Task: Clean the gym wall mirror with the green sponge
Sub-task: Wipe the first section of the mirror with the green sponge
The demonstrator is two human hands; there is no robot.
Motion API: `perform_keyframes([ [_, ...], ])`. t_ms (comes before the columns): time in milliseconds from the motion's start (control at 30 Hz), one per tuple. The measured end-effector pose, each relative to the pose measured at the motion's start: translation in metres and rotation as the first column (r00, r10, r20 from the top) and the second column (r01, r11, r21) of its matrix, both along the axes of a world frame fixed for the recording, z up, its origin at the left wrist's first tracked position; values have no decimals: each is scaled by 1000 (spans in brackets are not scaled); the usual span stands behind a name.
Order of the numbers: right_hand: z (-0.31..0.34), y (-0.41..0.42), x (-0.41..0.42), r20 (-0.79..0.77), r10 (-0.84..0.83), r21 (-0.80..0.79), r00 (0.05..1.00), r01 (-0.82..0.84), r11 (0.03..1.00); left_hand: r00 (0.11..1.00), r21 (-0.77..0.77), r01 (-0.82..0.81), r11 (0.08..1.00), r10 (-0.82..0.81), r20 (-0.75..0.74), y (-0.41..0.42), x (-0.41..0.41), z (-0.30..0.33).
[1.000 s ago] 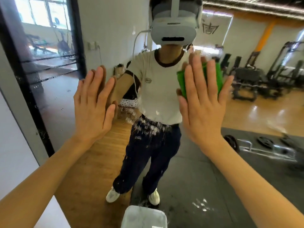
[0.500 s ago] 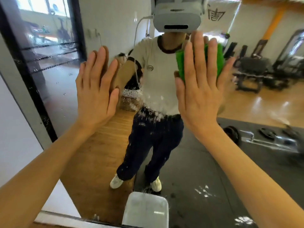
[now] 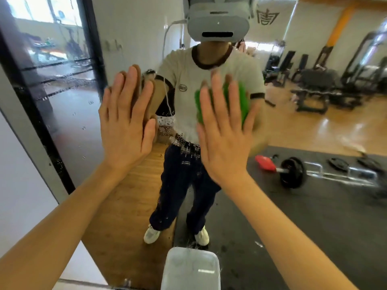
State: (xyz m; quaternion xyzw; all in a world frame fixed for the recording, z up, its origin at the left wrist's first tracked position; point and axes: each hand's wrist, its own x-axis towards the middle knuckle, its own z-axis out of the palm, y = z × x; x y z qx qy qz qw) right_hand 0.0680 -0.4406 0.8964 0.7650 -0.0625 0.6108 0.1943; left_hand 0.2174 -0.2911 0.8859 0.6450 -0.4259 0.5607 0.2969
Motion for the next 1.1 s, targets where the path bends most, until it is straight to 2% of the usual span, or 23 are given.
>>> perform_keyframes([
  [100, -88, -2, -23, -293, -65, -109, 954, 34, 993, 1000, 15, 8, 1000, -8, 15, 0, 0, 1],
  [167, -96, -8, -28, -325, -118, -184, 938, 60, 981, 1000, 12, 14, 1000, -14, 11, 1, -1, 1],
  [233, -55, -8, -18, -222, -113, -160, 968, 78, 984, 1000, 1, 17, 1000, -18, 15, 0, -1, 1],
  [333, 25, 0, 5, 56, -77, 56, 995, 74, 996, 1000, -3, 16, 1000, -16, 18, -1, 1, 2],
  [400, 32, 11, 13, 87, -55, 121, 995, 45, 992, 1000, -11, 22, 1000, -22, 5, -1, 0, 2],
  [533, -82, 14, -6, -257, -29, -15, 966, 26, 1000, 999, -19, 51, 999, -51, -16, 1, -2, 2],
  [600, -114, 7, -18, -335, -63, -84, 940, 37, 996, 999, -12, 52, 999, -52, -13, 2, -2, 2],
  [667, -88, 6, -14, -270, -85, -105, 959, 58, 993, 999, -16, 51, 999, -51, -12, 2, -2, 1],
  [767, 0, 16, 14, 42, -39, 94, 998, 35, 995, 998, -23, 60, 998, -60, -8, 2, -2, 0],
  [833, 26, 23, 29, 152, -38, 183, 988, 10, 983, 998, -21, 68, 997, -68, -13, 2, -1, 0],
  [900, -3, 28, 30, 64, -14, 138, 998, 5, 990, 996, -15, 82, 997, -82, -16, 3, -2, 0],
  [1000, -99, 26, 10, -200, -32, 5, 979, 34, 999, 995, -5, 94, 996, -94, -15, 4, -2, 1],
  [1033, -119, 24, 3, -242, -47, -17, 969, 45, 999, 995, -3, 95, 996, -95, -20, 4, -3, 1],
  [1100, -114, 23, 3, -247, -57, -42, 967, 48, 998, 994, 1, 105, 995, -105, -38, 5, -4, 2],
])
